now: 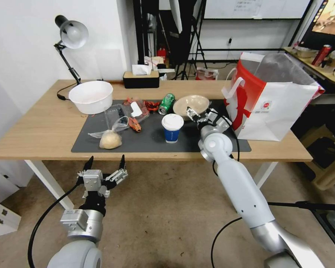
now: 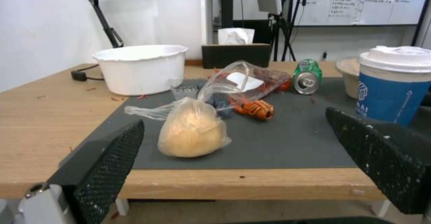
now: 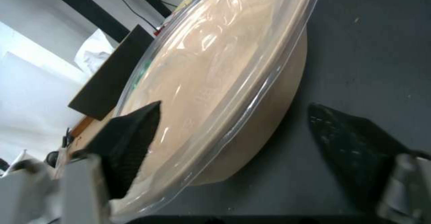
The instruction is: Pick up the trash from the table and place it into the takeout bag.
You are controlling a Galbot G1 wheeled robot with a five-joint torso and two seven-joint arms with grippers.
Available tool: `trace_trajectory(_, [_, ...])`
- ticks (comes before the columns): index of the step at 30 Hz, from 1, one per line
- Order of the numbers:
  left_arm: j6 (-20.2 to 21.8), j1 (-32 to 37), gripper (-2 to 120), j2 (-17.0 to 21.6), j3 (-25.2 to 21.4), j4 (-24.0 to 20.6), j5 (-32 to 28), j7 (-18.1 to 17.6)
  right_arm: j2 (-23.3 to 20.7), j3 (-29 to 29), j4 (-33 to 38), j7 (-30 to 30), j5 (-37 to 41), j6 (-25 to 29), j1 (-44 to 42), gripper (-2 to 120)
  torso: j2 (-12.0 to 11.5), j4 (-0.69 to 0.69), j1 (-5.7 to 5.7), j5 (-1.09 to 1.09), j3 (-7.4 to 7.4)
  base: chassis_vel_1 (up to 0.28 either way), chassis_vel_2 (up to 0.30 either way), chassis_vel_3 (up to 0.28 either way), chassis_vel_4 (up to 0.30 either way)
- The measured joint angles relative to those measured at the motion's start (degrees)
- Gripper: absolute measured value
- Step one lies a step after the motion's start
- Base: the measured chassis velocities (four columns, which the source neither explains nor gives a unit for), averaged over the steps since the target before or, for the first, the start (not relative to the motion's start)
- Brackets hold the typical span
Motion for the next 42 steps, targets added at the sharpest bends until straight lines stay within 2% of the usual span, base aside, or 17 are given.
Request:
trace_trajectory(1, [-0.1,0.0,100,0.0,0.0,0.0,0.0,0.0,0.1,0.0,-0.1,0.0,-0.1,-0.1,-0.1,77,0.0,-0.01,0.0,0.0,0.0,0.0,0.0,0.0,0.0])
trace_trajectory(2, [-0.1,0.0,100,0.0,0.0,0.0,0.0,0.0,0.1,0.0,-0.1,0.0,-0.1,-0.1,-0.1,77,0.0,-0.01,0.0,0.0,0.0,0.0,0.0,0.0,0.0])
trace_trajectory(4, [-0.5,0.0,100,0.0,0.0,0.3,0.0,-0.1,0.3,0.2,-0.3,0.2,-0.2,-0.3,-0.1,65,0.0,-0.01,0.0,0.0,0.0,0.0,0.0,0.0,0.0])
trace_trajectory(5, [-0.5,0.0,100,0.0,0.0,0.3,0.0,-0.1,0.3,0.2,-0.3,0.2,-0.2,-0.3,-0.1,65,0.0,-0.01,0.0,0.0,0.0,0.0,0.0,0.0,0.0])
trace_trajectory(8, [-0.7,0.0,100,0.0,0.1,0.6,0.0,-0.1,0.5,0.5,-0.3,0.6,-0.2,-0.5,-0.1,49,0.0,0.0,0.0,0.0,0.0,0.0,0.0,0.0,0.0])
trace_trajectory(9, [-0.7,0.0,100,0.0,0.1,0.6,0.0,-0.1,0.5,0.5,-0.3,0.6,-0.2,-0.5,-0.1,49,0.0,0.0,0.0,0.0,0.0,0.0,0.0,0.0,0.0])
trace_trajectory(12, [-0.7,0.0,100,0.0,0.1,0.6,0.0,-0.1,0.4,1.0,0.2,0.9,-0.2,-0.7,-0.5,36,0.0,0.0,0.0,0.01,0.0,0.0,0.0,0.0,0.0])
trace_trajectory(13, [-0.7,0.0,100,0.0,0.1,0.6,0.0,-0.1,0.4,1.0,0.2,0.9,-0.2,-0.7,-0.5,36,0.0,0.0,0.0,0.01,0.0,0.0,0.0,0.0,0.0])
trace_trajectory(15, [-0.8,-0.1,100,0.0,0.1,0.6,0.0,-0.1,0.2,1.6,0.8,1.0,-0.2,-0.7,-0.9,24,0.0,0.0,0.0,0.01,0.0,0.0,0.0,0.0,0.0])
trace_trajectory(17, [-0.8,-0.1,100,0.0,0.1,0.6,0.0,-0.1,0.1,1.7,1.1,1.0,-0.2,-0.7,-1.0,21,0.0,-0.01,0.0,0.01,0.0,0.0,0.0,0.0,0.0])
trace_trajectory(20, [-0.8,-0.2,100,0.0,0.2,0.6,0.0,0.0,-0.3,2.1,2.2,1.0,-0.2,-0.6,-1.4,7,0.0,0.0,0.0,0.01,-0.01,0.0,0.0,0.0,0.0])
trace_trajectory(23, [-0.8,-0.2,100,0.0,0.3,0.6,0.0,0.0,-0.8,2.5,3.3,0.7,-0.2,-0.1,-1.7,1,0.0,0.0,0.0,0.01,0.0,0.0,0.0,0.0,0.0])
trace_trajectory(28, [-0.8,-0.2,100,0.0,0.3,0.5,0.0,0.0,-1.7,3.1,5.9,-1.2,0.1,1.3,-2.0,1,0.0,-0.01,0.0,0.01,-0.01,0.0,0.0,0.0,0.0])
trace_trajectory(34, [-0.9,0.0,100,0.0,0.2,0.2,-0.1,0.0,-4.5,5.0,12.6,-8.8,0.0,4.6,-2.4,1,0.0,0.0,0.0,0.01,0.0,0.0,0.0,0.0,0.0])
trace_trajectory(37, [-1.0,0.1,100,0.0,0.1,0.1,-0.1,0.0,-5.6,6.4,15.5,-10.3,-0.3,5.1,-2.1,1,0.0,-0.01,0.0,0.02,0.0,0.0,0.0,0.0,0.0])
trace_trajectory(40, [-1.2,0.2,100,0.0,0.1,0.0,-0.1,0.0,-6.9,8.2,18.7,-10.3,-2.6,5.5,-1.0,1,0.0,-0.01,0.0,0.0,-0.01,0.0,0.0,0.0,0.0])
trace_trajectory(42, [-1.3,0.2,100,0.0,0.2,0.0,-0.1,0.0,-8.2,10.0,20.5,-9.1,-7.7,5.5,0.4,1,0.0,0.0,0.0,0.02,0.0,0.0,0.0,0.0,0.0])
